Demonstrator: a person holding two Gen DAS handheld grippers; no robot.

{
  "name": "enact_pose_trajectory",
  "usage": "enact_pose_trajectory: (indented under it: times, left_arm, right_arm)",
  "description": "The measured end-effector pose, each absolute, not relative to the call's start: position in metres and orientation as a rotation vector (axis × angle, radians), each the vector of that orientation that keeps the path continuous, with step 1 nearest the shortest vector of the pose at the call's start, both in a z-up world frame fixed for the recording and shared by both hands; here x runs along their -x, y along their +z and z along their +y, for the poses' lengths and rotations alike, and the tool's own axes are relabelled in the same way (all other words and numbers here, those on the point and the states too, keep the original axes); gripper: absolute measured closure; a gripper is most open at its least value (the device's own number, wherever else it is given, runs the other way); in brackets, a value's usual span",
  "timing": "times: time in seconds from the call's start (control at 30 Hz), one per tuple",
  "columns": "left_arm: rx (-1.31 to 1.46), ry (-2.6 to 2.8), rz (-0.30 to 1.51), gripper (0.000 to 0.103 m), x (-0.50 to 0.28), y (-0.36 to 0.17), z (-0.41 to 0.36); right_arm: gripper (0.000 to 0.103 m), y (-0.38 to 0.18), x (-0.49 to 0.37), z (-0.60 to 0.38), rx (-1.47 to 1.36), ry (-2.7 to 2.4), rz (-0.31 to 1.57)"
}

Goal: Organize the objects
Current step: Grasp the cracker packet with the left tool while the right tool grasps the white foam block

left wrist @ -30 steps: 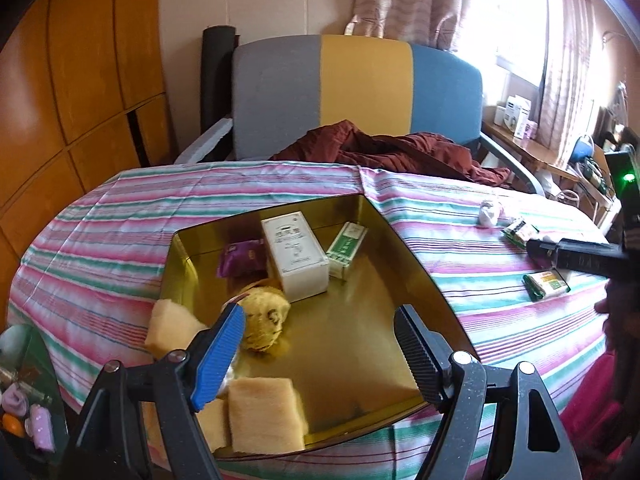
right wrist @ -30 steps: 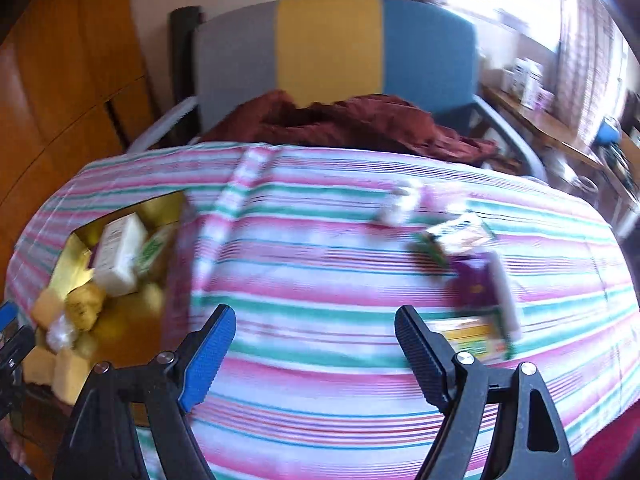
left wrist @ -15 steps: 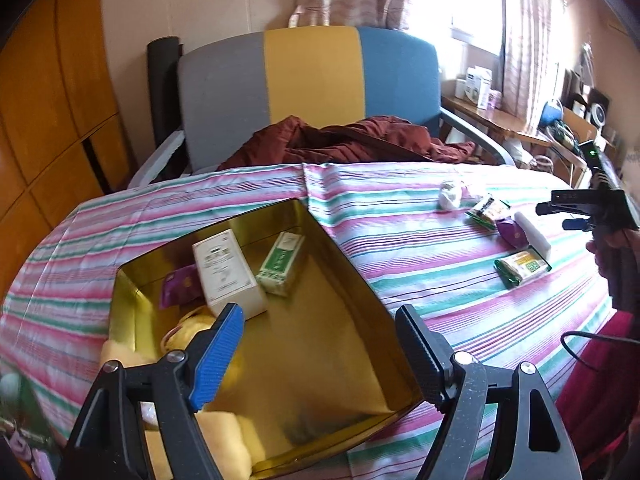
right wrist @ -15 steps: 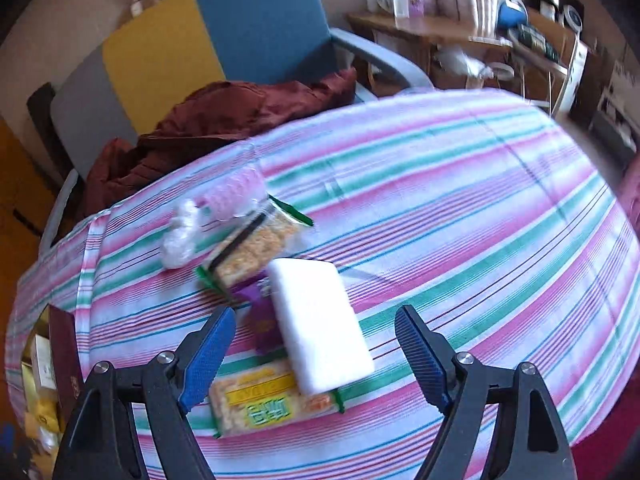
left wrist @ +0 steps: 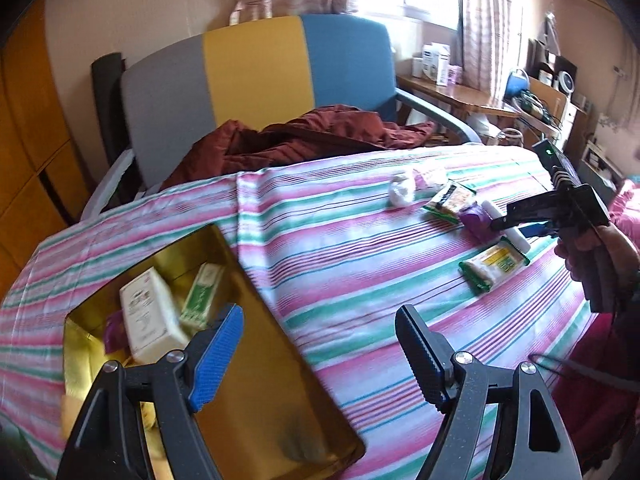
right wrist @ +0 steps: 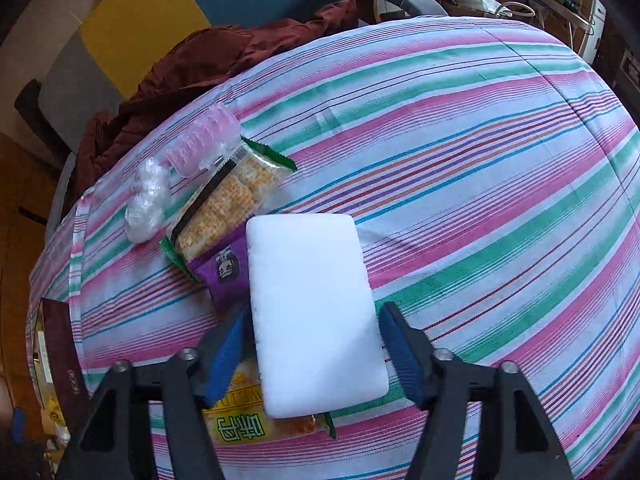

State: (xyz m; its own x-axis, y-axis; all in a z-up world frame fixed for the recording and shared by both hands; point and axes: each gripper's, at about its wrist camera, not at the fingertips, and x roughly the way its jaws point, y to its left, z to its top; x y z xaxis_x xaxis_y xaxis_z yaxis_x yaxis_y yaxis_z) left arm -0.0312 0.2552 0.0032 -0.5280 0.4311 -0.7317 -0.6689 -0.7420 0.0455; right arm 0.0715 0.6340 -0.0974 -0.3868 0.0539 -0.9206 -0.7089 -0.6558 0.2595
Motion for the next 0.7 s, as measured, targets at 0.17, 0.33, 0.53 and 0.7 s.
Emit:
enact_pose_trajectory:
  times: [0.17,0.33,0.53,0.7]
  left_arm:
    - [0.931,2.206,0.454,0.024,0.033,0.004,0.290]
    - [0.913,2.083,0.523,0.024,0.026,-0.009,0.341]
    - [0.895,1.925,0.595,0.024,0.013,-0.030,0.400]
    - [0.867,1.803,0.672,0.024,0.003,-0.048,0.441]
  right_arm:
    - [0.047,-0.077,-0.090,0.635,1.210,2.077,0.870]
    - [0.047,-0.069,-0.110,0.646,1.121,1.982,0.852]
    - [0.046,-0.063,-0.105,0.648,1.078,2.017,0.869]
    - [0.046,-0.060,-0.103,0.649,1.071,2.038,0.886]
